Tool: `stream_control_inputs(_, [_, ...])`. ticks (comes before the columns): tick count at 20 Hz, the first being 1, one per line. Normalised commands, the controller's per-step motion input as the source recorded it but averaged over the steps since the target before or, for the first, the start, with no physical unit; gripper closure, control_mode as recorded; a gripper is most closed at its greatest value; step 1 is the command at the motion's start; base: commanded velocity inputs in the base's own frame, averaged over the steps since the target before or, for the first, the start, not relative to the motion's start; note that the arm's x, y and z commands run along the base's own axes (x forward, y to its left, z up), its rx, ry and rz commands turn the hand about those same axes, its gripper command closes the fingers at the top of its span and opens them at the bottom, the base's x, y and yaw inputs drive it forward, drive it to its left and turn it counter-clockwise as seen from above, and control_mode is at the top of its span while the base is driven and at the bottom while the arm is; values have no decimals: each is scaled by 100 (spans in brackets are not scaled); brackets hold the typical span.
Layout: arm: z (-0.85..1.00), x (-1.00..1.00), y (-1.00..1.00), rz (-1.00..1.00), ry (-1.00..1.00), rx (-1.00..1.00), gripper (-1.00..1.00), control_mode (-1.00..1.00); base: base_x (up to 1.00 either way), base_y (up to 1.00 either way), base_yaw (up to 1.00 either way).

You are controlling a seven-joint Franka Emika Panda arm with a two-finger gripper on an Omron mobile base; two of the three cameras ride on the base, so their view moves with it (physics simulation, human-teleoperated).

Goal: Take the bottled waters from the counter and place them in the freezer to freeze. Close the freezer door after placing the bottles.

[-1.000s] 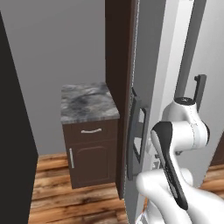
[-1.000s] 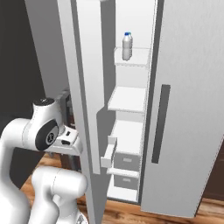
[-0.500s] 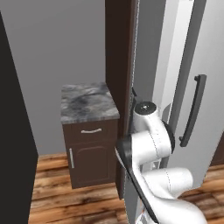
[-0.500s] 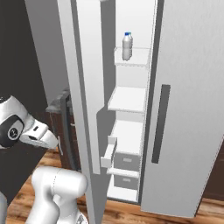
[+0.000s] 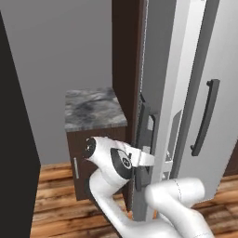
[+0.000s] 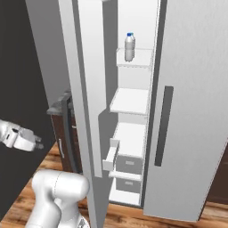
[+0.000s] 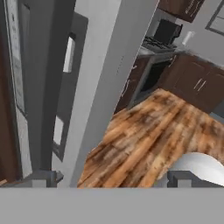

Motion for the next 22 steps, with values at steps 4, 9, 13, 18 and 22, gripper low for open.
stream_control_inputs(4, [-3,53,3,-52,-27,-33,-100,-100,0,0,0])
stream_control_inputs(9, [0,45,-2,-45,-13,-12,-100,-100,0,0,0])
stream_control_inputs(13, [0,31,-4,-29,-8,-3,-100,-100,0,0,0])
stream_control_inputs(18, [0,23,-13,-8,-1,0,-100,-100,0,0,0])
stream_control_inputs(22, [0,12,-38,0,-2,0,-100,-100,0,0,0])
